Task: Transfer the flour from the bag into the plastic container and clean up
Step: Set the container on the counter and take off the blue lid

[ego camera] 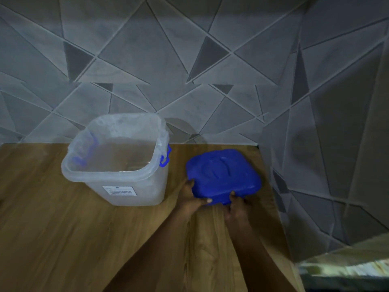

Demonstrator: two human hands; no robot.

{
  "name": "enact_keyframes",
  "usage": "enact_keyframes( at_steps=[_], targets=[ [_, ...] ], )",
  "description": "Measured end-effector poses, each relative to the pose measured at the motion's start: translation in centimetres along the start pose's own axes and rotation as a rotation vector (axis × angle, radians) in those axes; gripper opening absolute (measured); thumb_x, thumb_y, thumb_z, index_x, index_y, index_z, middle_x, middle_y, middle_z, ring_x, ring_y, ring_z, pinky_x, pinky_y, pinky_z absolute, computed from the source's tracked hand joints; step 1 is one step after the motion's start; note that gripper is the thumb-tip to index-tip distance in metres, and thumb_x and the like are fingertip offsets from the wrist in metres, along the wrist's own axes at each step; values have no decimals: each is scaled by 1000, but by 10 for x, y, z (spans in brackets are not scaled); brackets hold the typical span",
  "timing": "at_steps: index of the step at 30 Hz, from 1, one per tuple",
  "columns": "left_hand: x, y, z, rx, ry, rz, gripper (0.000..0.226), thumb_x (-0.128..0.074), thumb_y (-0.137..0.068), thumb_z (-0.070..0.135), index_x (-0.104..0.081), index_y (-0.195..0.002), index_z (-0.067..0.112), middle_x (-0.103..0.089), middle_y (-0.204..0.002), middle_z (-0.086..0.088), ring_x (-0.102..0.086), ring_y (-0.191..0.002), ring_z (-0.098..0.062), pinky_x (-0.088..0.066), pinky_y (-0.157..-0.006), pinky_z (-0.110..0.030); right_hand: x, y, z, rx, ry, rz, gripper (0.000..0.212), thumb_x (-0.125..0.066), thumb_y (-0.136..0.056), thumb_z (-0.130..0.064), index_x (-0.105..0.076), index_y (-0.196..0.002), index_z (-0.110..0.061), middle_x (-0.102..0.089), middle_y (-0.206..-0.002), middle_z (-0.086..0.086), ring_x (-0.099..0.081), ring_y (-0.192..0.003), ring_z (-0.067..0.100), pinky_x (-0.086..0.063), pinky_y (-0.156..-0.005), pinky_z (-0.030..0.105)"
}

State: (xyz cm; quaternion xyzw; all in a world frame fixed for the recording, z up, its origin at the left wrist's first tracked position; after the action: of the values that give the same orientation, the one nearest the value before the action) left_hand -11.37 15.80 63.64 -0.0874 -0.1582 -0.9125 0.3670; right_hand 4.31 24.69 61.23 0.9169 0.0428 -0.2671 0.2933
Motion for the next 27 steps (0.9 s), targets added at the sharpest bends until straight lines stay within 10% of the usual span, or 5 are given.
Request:
enact_keyframes(
  at_steps=[2, 7, 15, 20, 27],
  targets=[
    [3, -4, -11, -35, -56, 25, 92, -93, -43, 32, -59, -126, 13, -66, -124, 3, -63, -113, -15, -56, -92, -33, 3, 4, 1, -19, 80, -17, 68, -89, -70, -23, -57, -126, -1, -67, -124, 17, -68, -105, 35, -59, -80, 48],
    [17, -9, -30, -33, -195, 34, 71, -91, -52, 16, -62, -117, 15, -68, -114, 3, -64, -105, -14, -55, -82, -24, 33, 4, -8, -107, 638, -111, 10, -65, -95, -10, -63, -99, -1, -59, -82, 13, -58, -69, 18, -49, -59, 27],
    [16, -14, -37, -80, -393, 48, 58, -80, -72, 9, -57, -124, 18, -61, -118, 11, -60, -110, -8, -52, -90, -21, 21, -35, -36, 404, 1432, 14, 62, -74, -86, -33, -49, -139, -13, -49, -141, 10, -38, -136, 30, -31, -115, 51],
    [17, -16, -34, -66, -392, 75, 51, -68, -87, 2, -52, -134, 15, -54, -114, 16, -56, -108, -6, -40, -72, 6, 19, -37, -29, 349, 1519, 23, 89, -75, -86, -37, -26, -156, -12, -19, -161, 13, -17, -148, 34, -24, -118, 48],
    [26, 12, -23, -131, -285, 190, 38, -63, -89, 4, -61, -121, 23, -64, -108, 18, -62, -100, 4, -52, -83, -13, 19, -21, -17, 489, 1518, -14, 74, -70, -87, -36, -33, -150, -18, -33, -154, 14, -22, -144, 32, -23, -118, 50]
  ],
)
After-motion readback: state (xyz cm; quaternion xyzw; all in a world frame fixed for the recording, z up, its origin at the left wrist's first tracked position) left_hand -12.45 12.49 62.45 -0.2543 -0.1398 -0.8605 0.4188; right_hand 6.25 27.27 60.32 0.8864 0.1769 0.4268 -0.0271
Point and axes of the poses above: each hand's wrist, its own y-axis away from the middle knuckle, its own x-axis out of the back of the hand, z = x × y, the point moved 7 cm from there along -y, towards the middle knuckle
